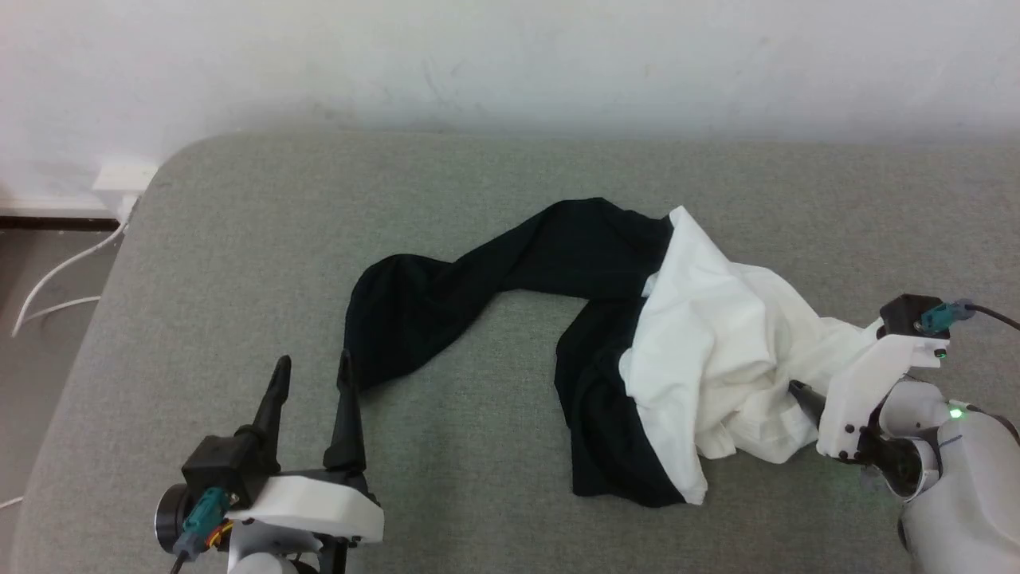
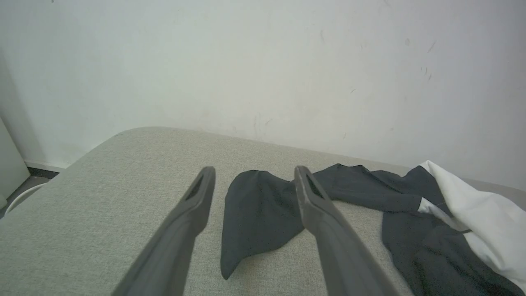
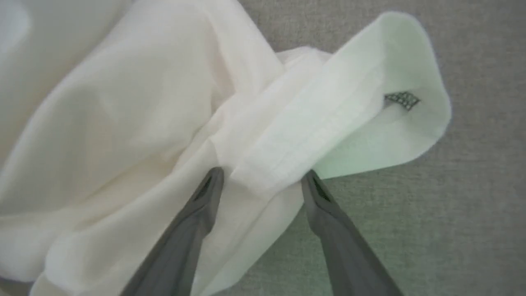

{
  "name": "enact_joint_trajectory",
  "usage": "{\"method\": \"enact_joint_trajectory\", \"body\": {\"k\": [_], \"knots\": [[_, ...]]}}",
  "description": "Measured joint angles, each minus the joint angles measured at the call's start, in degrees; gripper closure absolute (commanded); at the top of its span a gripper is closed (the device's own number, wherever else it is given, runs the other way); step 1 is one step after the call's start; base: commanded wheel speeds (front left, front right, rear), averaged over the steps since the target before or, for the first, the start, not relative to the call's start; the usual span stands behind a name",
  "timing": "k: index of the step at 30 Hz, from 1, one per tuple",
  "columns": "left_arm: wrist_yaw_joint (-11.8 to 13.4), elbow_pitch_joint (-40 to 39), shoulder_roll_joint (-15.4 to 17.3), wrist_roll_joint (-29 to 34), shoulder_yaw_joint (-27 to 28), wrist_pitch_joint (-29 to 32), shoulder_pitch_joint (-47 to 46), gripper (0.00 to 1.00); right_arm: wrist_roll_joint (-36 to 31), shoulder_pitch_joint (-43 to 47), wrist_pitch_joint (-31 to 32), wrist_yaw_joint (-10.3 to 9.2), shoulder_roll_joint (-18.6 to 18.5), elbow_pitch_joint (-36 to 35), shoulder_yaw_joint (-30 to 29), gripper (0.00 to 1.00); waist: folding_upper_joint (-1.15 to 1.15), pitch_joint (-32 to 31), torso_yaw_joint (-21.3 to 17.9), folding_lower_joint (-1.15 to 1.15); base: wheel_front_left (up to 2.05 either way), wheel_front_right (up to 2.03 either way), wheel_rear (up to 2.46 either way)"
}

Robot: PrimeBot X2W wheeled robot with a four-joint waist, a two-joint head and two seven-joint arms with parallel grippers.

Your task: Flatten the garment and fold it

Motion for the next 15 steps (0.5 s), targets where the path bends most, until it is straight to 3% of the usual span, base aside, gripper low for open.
{"method": "enact_joint_trajectory", "body": {"k": [2, 9, 15], "knots": [[-0.25, 0.3, -0.09, -0.01, -0.04, 0.0, -0.06, 0.0, 0.43, -0.73, -0.79, 0.0, -0.36, 0.99, 0.33, 1.0, 0.0, 0.27, 0.25, 0.0, 0.0, 0.0, 0.0], [-0.35, 1.01, -0.19, -0.04, 0.15, 0.0, -0.05, 0.0, -0.57, -1.55, -13.01, 0.0, -1.07, -2.15, 0.34, 1.0, 0.0, -0.29, -1.01, 0.0, 0.0, 0.0, 0.0], [-0.35, 1.35, -0.11, -0.11, 0.09, 0.0, 0.2, 0.0, -3.45, 5.33, -18.49, 0.01, -0.33, -16.93, -5.99, 1.0, 0.0, -2.12, -2.78, -0.01, 0.0, 0.0, 0.0]]}}
